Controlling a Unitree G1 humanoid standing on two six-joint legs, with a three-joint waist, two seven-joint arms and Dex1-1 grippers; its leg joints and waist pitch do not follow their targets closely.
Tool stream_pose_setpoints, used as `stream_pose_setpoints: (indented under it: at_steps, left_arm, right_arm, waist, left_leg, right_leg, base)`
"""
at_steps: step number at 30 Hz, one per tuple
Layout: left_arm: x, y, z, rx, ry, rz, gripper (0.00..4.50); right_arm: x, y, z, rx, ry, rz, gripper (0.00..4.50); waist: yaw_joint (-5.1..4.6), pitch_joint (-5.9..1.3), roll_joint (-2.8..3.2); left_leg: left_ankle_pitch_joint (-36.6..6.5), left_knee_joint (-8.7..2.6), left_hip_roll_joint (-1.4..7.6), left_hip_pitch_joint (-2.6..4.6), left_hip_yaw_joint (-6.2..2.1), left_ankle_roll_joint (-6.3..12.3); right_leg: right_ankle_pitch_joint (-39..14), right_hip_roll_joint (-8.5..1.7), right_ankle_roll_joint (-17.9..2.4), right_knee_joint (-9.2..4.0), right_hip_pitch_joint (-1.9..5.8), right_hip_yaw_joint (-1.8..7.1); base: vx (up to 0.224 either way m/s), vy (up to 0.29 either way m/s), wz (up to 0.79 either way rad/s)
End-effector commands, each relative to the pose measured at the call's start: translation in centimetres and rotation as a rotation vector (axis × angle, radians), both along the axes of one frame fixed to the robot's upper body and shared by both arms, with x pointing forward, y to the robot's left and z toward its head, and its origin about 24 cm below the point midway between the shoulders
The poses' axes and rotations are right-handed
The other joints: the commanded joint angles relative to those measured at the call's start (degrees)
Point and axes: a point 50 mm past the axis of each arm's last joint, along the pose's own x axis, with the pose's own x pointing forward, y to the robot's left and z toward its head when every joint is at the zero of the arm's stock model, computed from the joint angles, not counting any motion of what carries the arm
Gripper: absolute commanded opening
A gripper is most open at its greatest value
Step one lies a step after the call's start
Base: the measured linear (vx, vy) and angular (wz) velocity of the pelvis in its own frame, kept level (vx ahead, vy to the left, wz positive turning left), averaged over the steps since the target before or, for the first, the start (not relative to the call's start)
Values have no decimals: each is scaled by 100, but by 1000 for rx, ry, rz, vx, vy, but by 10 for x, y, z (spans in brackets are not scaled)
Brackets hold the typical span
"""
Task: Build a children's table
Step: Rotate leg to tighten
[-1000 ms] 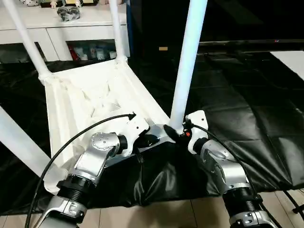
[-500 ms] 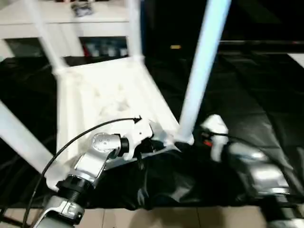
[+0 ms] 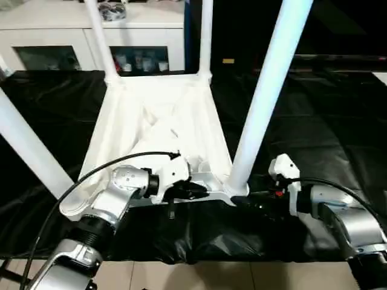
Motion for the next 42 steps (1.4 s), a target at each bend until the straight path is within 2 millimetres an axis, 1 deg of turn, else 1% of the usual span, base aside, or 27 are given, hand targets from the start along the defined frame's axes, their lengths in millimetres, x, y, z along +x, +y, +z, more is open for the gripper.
stream_pose_setpoints:
  at_steps: [1,2,3,4,5,6,7,9,12,13,15,18,19,20,24,25,26,27,28,30,31,32,35,36,38,41,42]
  left_arm:
    - [2,6,12,-46,-41,25,0]
    - [-2,9,13,-71,-27,18,0]
    - [-4,11,13,-81,-20,19,0]
    - [-8,15,11,-83,-16,13,0]
    - [-9,16,11,-81,-16,10,0]
    - [-11,17,10,-80,-7,6,0]
    - [-12,18,9,-78,2,3,0]
    - [-13,18,8,-63,10,-5,0]
    - [-13,17,7,-38,22,-14,0]
    - [-12,15,5,-26,40,-17,0]
    - [-11,12,4,-17,55,-18,0]
    - [-10,9,2,-7,42,-21,0]
    - [-11,10,2,5,34,-28,0]
    - [-11,11,1,13,48,-23,0]
    - [-10,14,1,22,68,-1,0]
    - [-9,14,1,26,64,3,43]
    - [-8,16,0,30,66,9,53]
    - [-8,17,0,39,72,18,53]
    - [-8,18,0,40,74,20,58]
    - [-7,19,-1,47,80,26,89]
    - [-7,20,-1,64,88,29,89]
    - [-8,22,-3,83,106,23,89]
    - [-10,24,-5,109,136,14,89]
    - [-9,25,-5,108,139,16,89]
    - [-9,25,-5,106,142,22,89]
    - [-8,24,-7,100,148,25,89]
    - [-7,24,-7,97,153,29,89]
  right_arm:
    - [2,7,18,67,-59,70,407]
    - [4,-2,23,73,-71,38,407]
    - [5,-6,25,77,-76,25,407]
    - [6,-13,28,77,-99,-15,407]
    - [7,-15,29,79,-104,-33,407]
    - [8,-16,29,79,-109,-36,407]
    - [8,-16,28,78,-112,-33,407]
    - [9,-14,27,70,-116,-27,407]
    - [10,-8,24,59,-117,-7,407]
    - [10,-3,23,64,-106,14,407]
    - [10,1,23,71,-94,39,443]
    - [10,4,23,54,-104,66,447]
    - [10,5,23,44,-113,69,447]
    - [11,7,23,37,-124,71,447]
    - [15,12,23,32,-139,75,447]
    - [15,12,22,32,-141,76,450]
    - [16,13,22,28,-141,79,450]
    - [16,14,21,25,-141,85,450]
    - [16,15,21,24,-141,86,450]
    - [16,15,20,21,-140,92,450]
    - [17,17,20,19,-137,99,450]
    - [18,18,18,18,-135,103,450]
    - [20,21,16,15,-133,111,450]
    - [20,22,15,14,-133,114,450]
    - [20,23,14,14,-131,117,450]
    - [19,25,12,13,-126,122,450]
    - [19,25,11,11,-124,124,450]
  waist:
    - [-5,-387,-128]
    - [4,-393,-129]
    - [-3,-394,-172]
    - [12,-401,-177]
    - [17,-411,-154]
    - [21,-415,-145]
    - [17,-398,-151]
    - [11,-400,-177]
    - [-2,-383,-188]
    - [-7,-376,-175]
    - [-12,-372,-164]
    - [-11,-369,-160]
    - [-3,-370,-150]
    - [-7,-371,-167]
    - [-12,-378,-179]
    - [-14,-378,-176]
    - [-14,-376,-188]
    - [-13,-380,-197]
    - [-11,-377,-182]
    - [-5,-376,-182]
    - [-1,-378,-175]
    - [1,-382,-147]
    - [-18,-376,-148]
    - [-21,-370,-130]
    - [-24,-370,-145]
    - [-20,-365,-140]
    - [-18,-367,-114]
  left_leg:
    - [-1202,-336,112,35,-47,365]
    - [-1134,-323,117,50,-39,400]
    - [-1108,-314,117,45,-29,436]
    - [-1005,-304,118,35,-30,487]
    - [-858,-295,123,52,-25,531]
    - [-818,-283,124,56,-21,551]
    - [-769,-282,118,45,-7,579]
    - [-842,-277,111,43,-6,553]
    - [-1026,-276,99,38,-5,474]
    - [-1097,-285,105,52,-7,423]
    - [-1194,-290,107,60,-13,353]
    - [-1292,-288,109,70,-19,298]
    - [-1330,-288,111,79,-21,281]
    - [-1341,-289,106,70,-22,267]
    - [-1293,-287,99,62,-26,261]
    - [-1291,-286,97,65,-25,262]
    - [-1289,-283,96,61,-26,274]
    - [-1272,-281,94,60,-27,279]
    - [-1261,-278,93,57,-27,288]
    - [-1271,-279,95,64,-27,286]
    - [-1270,-281,93,61,-28,277]
    - [-1270,-280,91,62,-34,267]
    - [-1378,-286,89,66,-35,219]
    - [-1418,-291,86,62,-40,198]
    - [-1463,-289,85,68,-37,180]
    - [-1526,-293,84,75,-41,163]
    - [-1538,-293,83,79,-44,151]
  right_leg:
    - [-1563,-202,-1085,-356,259,135]
    - [-1393,-199,-1144,-340,253,135]
    - [-1308,-189,-1174,-332,250,137]
    - [-1144,-193,-1217,-293,264,139]
    - [-932,-185,-1283,-277,252,141]
    - [-806,-173,-1338,-254,248,135]
    - [-667,-162,-1391,-254,241,136]
    - [-717,-171,-1399,-249,254,135]
    - [-1059,-175,-1320,-281,246,144]
    - [-1182,-169,-1294,-292,236,146]
    - [-1315,-166,-1263,-302,228,150]
    - [-1337,-161,-1260,-301,217,155]
    - [-1350,-163,-1252,-308,210,158]
    - [-1345,-160,-1235,-307,219,158]
    - [-1313,-162,-1244,-289,225,156]
    - [-1314,-164,-1249,-290,224,156]
    - [-1321,-162,-1239,-294,226,156]
    - [-1313,-161,-1232,-287,229,156]
    - [-1318,-166,-1221,-289,227,159]
    - [-1342,-164,-1216,-292,223,158]
    - [-1330,-162,-1222,-288,227,156]
    - [-1314,-168,-1239,-281,225,155]
    - [-1379,-157,-1246,-288,218,151]
    - [-1418,-157,-1244,-291,222,150]
    - [-1447,-154,-1245,-297,220,153]
    - [-1531,-151,-1217,-307,215,154]
    - [-1534,-152,-1216,-303,216,154]
  base:
    - [0,0,0]
    - [0,0,0]
    - [0,0,0]
    - [0,0,0]
    - [0,0,0]
    - [0,0,0]
    - [0,0,0]
    - [0,0,0]
    - [0,0,0]
    - [0,0,0]
    - [0,0,0]
    - [0,0,0]
    - [0,0,0]
    - [0,0,0]
    - [0,0,0]
    - [0,0,0]
    - [0,0,0]
    - [0,0,0]
    - [0,0,0]
    - [0,0,0]
    - [0,0,0]
    - [0,0,0]
    - [0,0,0]
    - [0,0,0]
    - [0,0,0]
    - [0,0,0]
    - [0,0,0]
